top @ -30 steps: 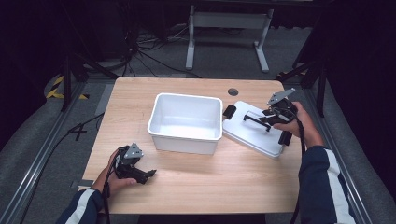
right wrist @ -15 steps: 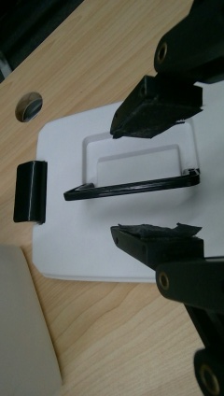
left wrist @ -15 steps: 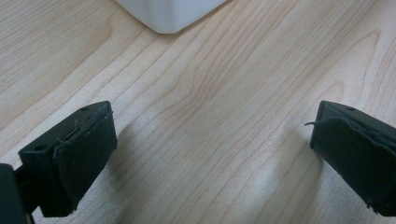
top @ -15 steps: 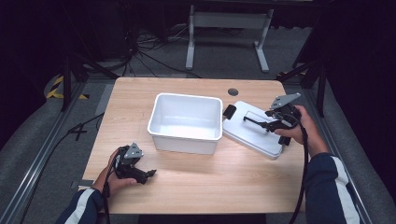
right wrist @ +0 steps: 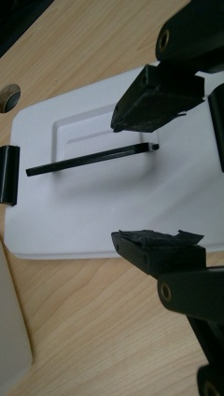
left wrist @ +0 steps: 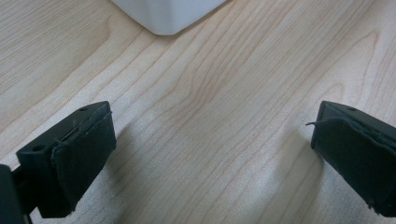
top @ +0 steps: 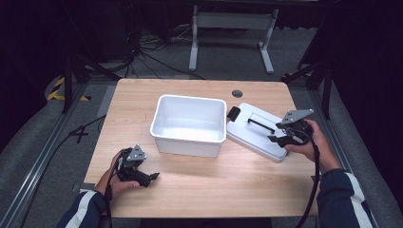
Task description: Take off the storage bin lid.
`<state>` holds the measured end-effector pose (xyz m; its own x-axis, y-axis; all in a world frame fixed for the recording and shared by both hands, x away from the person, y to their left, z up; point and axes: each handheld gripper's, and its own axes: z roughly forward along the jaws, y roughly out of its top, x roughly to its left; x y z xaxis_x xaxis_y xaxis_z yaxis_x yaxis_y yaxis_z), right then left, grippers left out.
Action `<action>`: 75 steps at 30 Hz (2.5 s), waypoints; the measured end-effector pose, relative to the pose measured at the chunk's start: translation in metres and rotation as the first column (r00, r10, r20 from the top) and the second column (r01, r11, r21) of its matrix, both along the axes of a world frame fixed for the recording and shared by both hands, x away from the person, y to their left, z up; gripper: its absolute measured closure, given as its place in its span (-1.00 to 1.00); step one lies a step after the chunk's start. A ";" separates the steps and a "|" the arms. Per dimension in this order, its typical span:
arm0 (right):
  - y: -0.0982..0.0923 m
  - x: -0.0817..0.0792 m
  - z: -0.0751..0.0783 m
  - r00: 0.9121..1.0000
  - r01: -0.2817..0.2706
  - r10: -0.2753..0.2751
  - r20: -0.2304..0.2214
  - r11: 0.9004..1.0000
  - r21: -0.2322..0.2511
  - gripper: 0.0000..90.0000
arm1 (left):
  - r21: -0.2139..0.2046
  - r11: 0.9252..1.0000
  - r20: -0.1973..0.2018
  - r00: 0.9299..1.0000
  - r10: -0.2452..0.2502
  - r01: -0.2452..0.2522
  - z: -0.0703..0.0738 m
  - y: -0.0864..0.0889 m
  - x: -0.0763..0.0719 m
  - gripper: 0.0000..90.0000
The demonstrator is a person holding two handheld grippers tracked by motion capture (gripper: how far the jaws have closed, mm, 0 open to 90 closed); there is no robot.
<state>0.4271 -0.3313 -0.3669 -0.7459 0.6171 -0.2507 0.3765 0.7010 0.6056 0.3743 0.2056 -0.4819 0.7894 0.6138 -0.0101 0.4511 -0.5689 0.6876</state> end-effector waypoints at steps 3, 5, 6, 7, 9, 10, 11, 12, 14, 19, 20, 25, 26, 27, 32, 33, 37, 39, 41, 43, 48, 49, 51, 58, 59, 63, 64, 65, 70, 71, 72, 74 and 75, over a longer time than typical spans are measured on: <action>-0.003 -0.010 -0.001 1.000 -0.001 0.001 0.010 1.000 0.018 -0.16 | -0.001 1.000 0.009 1.000 0.004 -0.004 0.000 0.000 0.000 -0.98; -0.005 -0.016 -0.002 1.000 0.007 -0.007 0.016 1.000 0.023 -0.18 | 0.001 1.000 0.004 1.000 0.004 -0.004 0.000 0.000 -0.001 -0.98; -0.006 -0.019 -0.003 1.000 0.000 -0.001 0.021 0.999 0.037 -0.19 | -0.002 1.000 0.001 1.000 0.005 -0.005 0.000 0.000 -0.001 -0.98; -0.007 -0.022 -0.004 1.000 0.001 -0.002 0.022 0.999 0.044 -0.20 | 0.000 1.000 0.000 1.000 0.004 -0.004 0.000 0.000 -0.001 -0.98; -0.008 -0.028 -0.006 1.000 0.007 -0.008 0.030 0.998 0.056 -0.26 | -0.004 1.000 -0.002 1.000 0.007 -0.007 0.000 0.000 -0.001 -0.98; -0.009 -0.032 -0.007 0.999 0.011 -0.014 0.040 0.998 0.059 -0.27 | -0.003 1.000 -0.002 1.000 0.007 -0.007 0.000 0.000 -0.001 -0.98; -0.009 -0.035 -0.009 0.998 0.025 -0.029 0.053 0.998 0.059 -0.30 | -0.003 1.000 -0.002 1.000 0.006 -0.006 0.000 0.000 -0.001 -0.98; -0.010 -0.039 -0.011 0.998 0.035 -0.038 0.045 0.997 0.065 -0.31 | -0.002 1.000 -0.002 1.000 0.006 -0.006 0.000 0.000 -0.001 -0.98; -0.013 -0.045 -0.016 0.998 0.023 -0.027 0.052 0.997 0.067 -0.33 | -0.005 1.000 -0.002 1.000 0.008 -0.008 0.000 0.000 -0.001 -0.98; -0.022 -0.063 -0.028 0.996 0.050 -0.056 0.070 0.995 0.082 -0.42 | 0.001 1.000 0.006 1.000 0.005 -0.005 0.000 0.000 -0.001 -0.98; -0.023 -0.066 -0.030 0.996 0.049 -0.055 0.071 0.995 0.090 -0.43 | 0.002 1.000 0.006 1.000 0.005 -0.005 0.000 0.000 -0.001 -0.99; -0.030 -0.081 -0.044 0.993 0.072 -0.082 0.084 0.991 0.111 -0.51 | 0.002 1.000 0.007 1.000 0.006 -0.006 0.000 0.000 -0.001 -0.99; -0.031 -0.084 -0.047 0.993 0.077 -0.087 0.085 0.991 0.113 -0.52 | 0.001 1.000 0.006 1.000 0.007 -0.007 0.000 0.000 -0.001 -0.99; -0.033 -0.086 -0.051 0.992 0.087 -0.097 0.083 0.989 0.117 -0.52 | 0.001 1.000 0.006 1.000 0.007 -0.007 0.000 0.000 -0.001 -0.99; -0.042 -0.092 -0.069 0.988 0.138 -0.146 0.055 0.982 0.126 -0.54 | 0.001 1.000 0.007 1.000 0.007 -0.007 0.000 0.000 -0.001 -0.99; -0.044 -0.093 -0.072 0.986 0.151 -0.159 0.051 0.980 0.132 -0.54 | 0.001 1.000 0.007 1.000 0.007 -0.007 0.000 0.000 -0.001 -0.99; -0.052 -0.094 -0.082 0.976 0.211 -0.219 0.024 0.960 0.185 -0.56 | -0.005 1.000 0.006 1.000 0.011 -0.011 0.000 0.000 -0.001 -0.99; -0.055 -0.095 -0.087 0.973 0.224 -0.230 0.011 0.956 0.187 -0.57 | -0.003 1.000 0.003 1.000 0.009 -0.009 0.000 0.000 0.000 -0.99; -0.057 -0.095 -0.091 0.971 0.235 -0.240 0.007 0.955 0.180 -0.58 | -0.003 1.000 0.001 1.000 0.009 -0.009 0.000 -0.001 0.000 -0.99; -0.059 -0.095 -0.096 0.966 0.255 -0.258 -0.009 0.947 0.197 -0.59 | -0.005 1.000 0.001 1.000 0.009 -0.009 0.000 -0.001 0.000 -1.00; -0.065 -0.095 -0.101 0.961 0.275 -0.272 -0.045 0.929 0.248 -0.63 | -0.003 1.000 0.007 1.000 0.011 -0.011 0.000 -0.001 -0.001 -0.99; -0.065 -0.095 -0.101 0.961 0.275 -0.272 -0.047 0.929 0.250 -0.63 | -0.002 1.000 0.007 1.000 0.014 -0.014 0.000 -0.001 -0.001 -0.99; -0.066 -0.094 -0.101 0.960 0.279 -0.272 -0.066 0.925 0.258 -0.63 | -0.004 1.000 0.000 1.000 0.019 -0.019 0.000 -0.001 -0.002 -0.99; -0.066 -0.093 -0.101 0.960 0.279 -0.271 -0.069 0.926 0.255 -0.64 | -0.005 1.000 -0.003 1.000 0.021 -0.021 0.000 -0.001 -0.002 -0.99; -0.066 -0.093 -0.101 0.960 0.278 -0.270 -0.067 0.926 0.253 -0.65 | -0.005 1.000 -0.003 1.000 0.021 -0.021 0.000 -0.001 -0.002 -0.99; -0.066 -0.093 -0.101 0.959 0.284 -0.275 -0.069 0.925 0.253 -0.66 | -0.005 1.000 -0.003 1.000 0.021 -0.021 0.000 -0.001 -0.002 -0.99; -0.066 -0.093 -0.101 0.959 0.283 -0.275 -0.069 0.925 0.253 -0.66 | -0.005 1.000 -0.003 1.000 0.021 -0.021 0.000 -0.001 -0.002 -0.99; -0.066 -0.093 -0.101 0.959 0.283 -0.275 -0.069 0.925 0.253 -0.66 | -0.005 1.000 -0.003 1.000 0.021 -0.021 0.000 -0.001 -0.002 -0.99; -0.067 -0.092 -0.101 0.961 0.276 -0.267 -0.070 0.927 0.252 -0.67 | -0.004 1.000 -0.004 1.000 0.022 -0.022 0.000 -0.001 -0.002 -0.99; -0.067 -0.091 -0.101 0.962 0.274 -0.266 -0.069 0.927 0.254 -0.67 | -0.004 1.000 -0.004 1.000 0.021 -0.021 0.000 -0.001 -0.002 -0.99; -0.067 -0.091 -0.101 0.962 0.274 -0.265 -0.069 0.928 0.254 -0.67 | -0.003 1.000 0.000 1.000 0.020 -0.020 0.000 -0.001 -0.002 -0.99; -0.067 -0.091 -0.101 0.962 0.272 -0.263 -0.070 0.928 0.254 -0.67 | -0.003 1.000 0.001 1.000 0.020 -0.020 0.000 -0.001 -0.001 -0.99; -0.067 -0.091 -0.101 0.962 0.272 -0.263 -0.069 0.928 0.254 -0.67 | -0.005 1.000 0.002 1.000 0.021 -0.021 0.000 -0.001 -0.001 -0.99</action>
